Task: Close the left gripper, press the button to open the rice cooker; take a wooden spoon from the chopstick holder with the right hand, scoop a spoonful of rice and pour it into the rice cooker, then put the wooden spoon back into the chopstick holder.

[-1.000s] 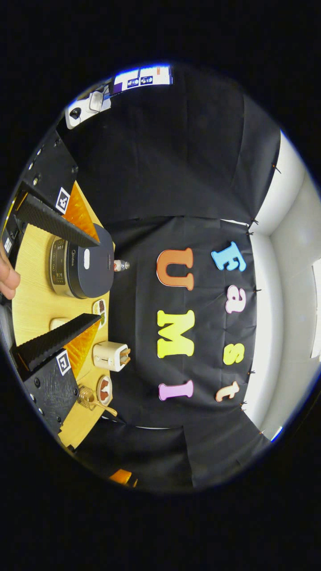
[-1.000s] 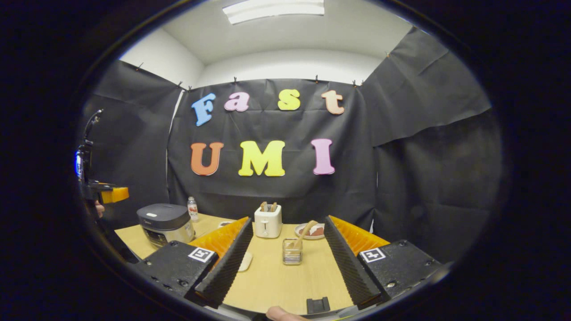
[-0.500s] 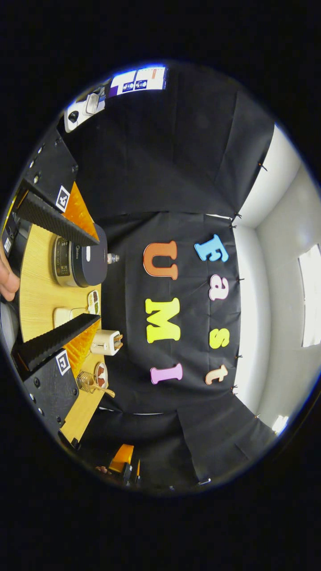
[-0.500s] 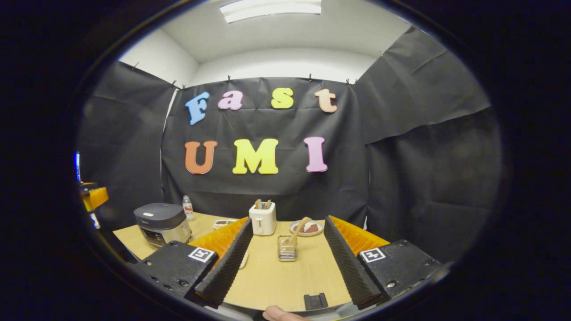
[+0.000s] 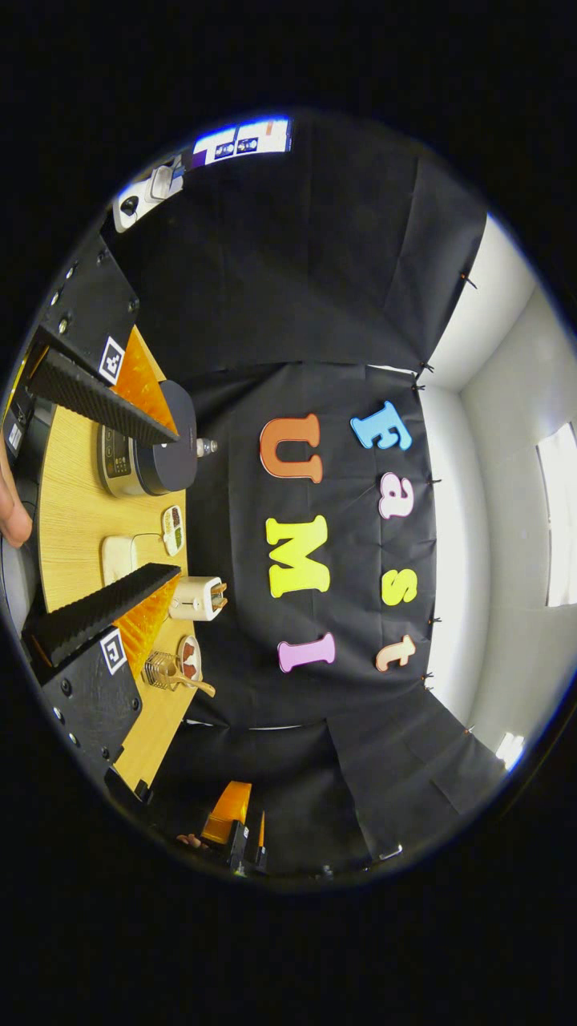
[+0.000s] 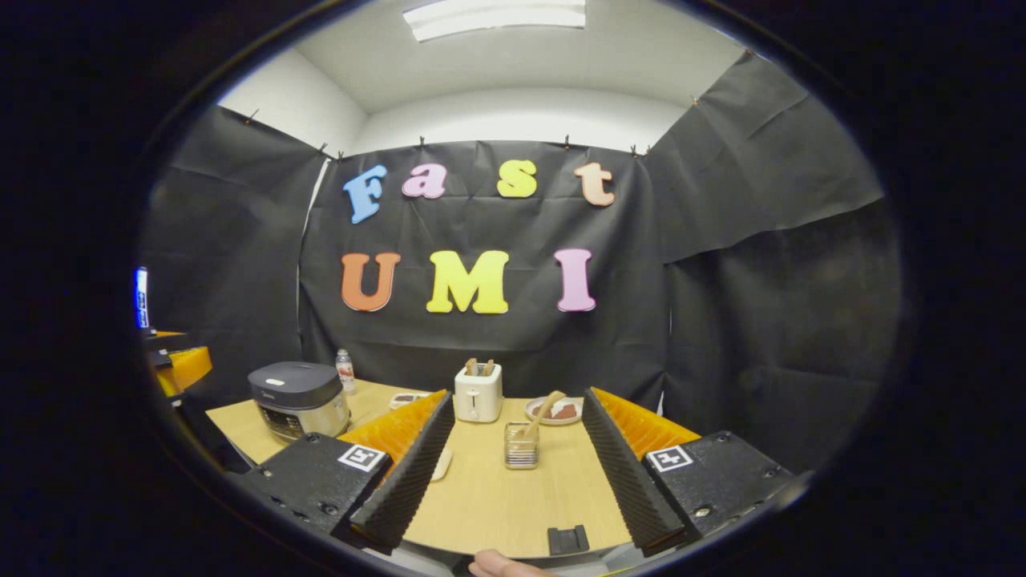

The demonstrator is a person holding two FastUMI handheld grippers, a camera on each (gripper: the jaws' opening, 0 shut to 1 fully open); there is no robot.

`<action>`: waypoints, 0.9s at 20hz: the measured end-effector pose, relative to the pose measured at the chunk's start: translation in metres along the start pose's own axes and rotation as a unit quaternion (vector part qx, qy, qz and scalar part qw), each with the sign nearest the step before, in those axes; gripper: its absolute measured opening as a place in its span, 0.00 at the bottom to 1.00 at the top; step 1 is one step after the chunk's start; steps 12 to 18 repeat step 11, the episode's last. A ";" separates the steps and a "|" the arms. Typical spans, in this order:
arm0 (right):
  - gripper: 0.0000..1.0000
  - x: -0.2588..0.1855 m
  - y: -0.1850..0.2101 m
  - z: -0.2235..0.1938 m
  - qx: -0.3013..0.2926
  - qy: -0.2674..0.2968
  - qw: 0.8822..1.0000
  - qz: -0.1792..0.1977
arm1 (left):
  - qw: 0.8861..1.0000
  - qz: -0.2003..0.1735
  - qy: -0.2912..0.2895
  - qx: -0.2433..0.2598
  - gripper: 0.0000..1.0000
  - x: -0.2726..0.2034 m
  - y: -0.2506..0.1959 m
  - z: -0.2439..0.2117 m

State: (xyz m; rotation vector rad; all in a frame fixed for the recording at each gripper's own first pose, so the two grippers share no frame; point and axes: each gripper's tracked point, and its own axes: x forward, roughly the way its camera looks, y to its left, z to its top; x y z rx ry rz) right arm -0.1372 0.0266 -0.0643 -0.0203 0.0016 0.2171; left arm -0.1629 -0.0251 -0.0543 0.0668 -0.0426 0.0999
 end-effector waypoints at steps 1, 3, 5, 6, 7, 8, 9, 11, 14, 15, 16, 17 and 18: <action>1.00 -0.001 -0.001 -0.002 0.001 0.001 1.000 0.001 | 1.000 0.002 -0.001 -0.001 0.95 0.000 0.002 0.000; 1.00 -0.001 0.000 -0.003 0.003 0.001 1.000 0.001 | 1.000 0.005 0.003 -0.002 0.95 0.000 0.003 -0.002; 1.00 0.001 -0.001 -0.004 0.006 0.002 1.000 0.002 | 1.000 0.005 0.001 -0.005 0.95 0.000 0.001 -0.002; 1.00 0.002 0.001 -0.004 0.006 0.003 1.000 0.003 | 1.000 0.003 0.001 -0.005 0.95 -0.001 0.001 -0.002; 1.00 0.002 0.002 -0.003 0.007 0.003 1.000 0.004 | 1.000 0.001 0.001 -0.005 0.95 -0.001 -0.002 -0.002; 1.00 0.002 0.003 -0.002 0.007 0.001 1.000 0.006 | 1.000 0.000 0.000 -0.006 0.95 -0.002 -0.003 -0.002; 1.00 0.000 0.006 -0.002 0.007 -0.001 1.000 0.008 | 1.000 0.000 -0.001 -0.006 0.95 -0.003 -0.003 0.000; 1.00 -0.001 0.012 0.000 0.006 -0.005 1.000 0.011 | 1.000 0.001 -0.003 -0.006 0.95 -0.005 -0.003 -0.001; 1.00 -0.001 0.012 0.000 0.006 -0.005 1.000 0.011 | 1.000 0.001 -0.003 -0.006 0.95 -0.005 -0.003 -0.001; 1.00 -0.001 0.012 0.000 0.006 -0.005 1.000 0.011 | 1.000 0.001 -0.003 -0.006 0.95 -0.005 -0.003 -0.001; 1.00 -0.001 0.012 0.000 0.006 -0.005 1.000 0.011 | 1.000 0.001 -0.003 -0.006 0.95 -0.005 -0.003 -0.001; 1.00 -0.001 0.012 0.000 0.006 -0.005 1.000 0.011 | 1.000 0.001 -0.003 -0.006 0.95 -0.005 -0.003 -0.001; 1.00 -0.001 0.012 0.000 0.006 -0.005 1.000 0.011 | 1.000 0.001 -0.003 -0.006 0.95 -0.005 -0.003 -0.001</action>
